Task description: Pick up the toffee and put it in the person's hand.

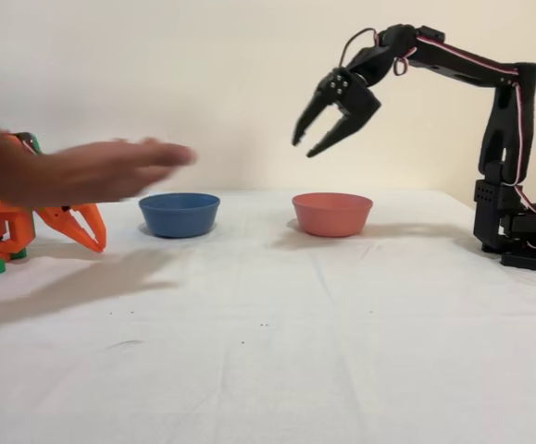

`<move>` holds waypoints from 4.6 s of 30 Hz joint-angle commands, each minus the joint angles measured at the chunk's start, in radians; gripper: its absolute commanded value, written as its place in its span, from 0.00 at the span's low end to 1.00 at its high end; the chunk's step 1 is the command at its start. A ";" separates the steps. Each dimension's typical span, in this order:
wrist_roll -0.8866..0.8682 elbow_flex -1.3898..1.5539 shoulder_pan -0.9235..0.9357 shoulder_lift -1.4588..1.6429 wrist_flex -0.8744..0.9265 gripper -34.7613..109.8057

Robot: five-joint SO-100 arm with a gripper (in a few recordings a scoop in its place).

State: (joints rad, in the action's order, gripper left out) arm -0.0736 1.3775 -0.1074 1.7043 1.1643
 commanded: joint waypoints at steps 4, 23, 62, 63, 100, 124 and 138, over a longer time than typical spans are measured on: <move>-0.021 0.298 0.020 0.319 0.025 0.24; 0.008 1.083 0.066 0.983 -0.115 0.24; 0.035 1.578 0.135 1.664 0.008 0.24; 0.035 1.585 0.135 1.664 0.006 0.24; -0.063 1.838 0.130 1.664 -0.210 0.24; -0.072 1.838 0.118 1.664 -0.207 0.24; -0.077 1.838 0.118 1.664 -0.207 0.24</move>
State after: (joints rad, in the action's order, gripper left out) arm -0.1365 3.1631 0.0077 3.2981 0.9587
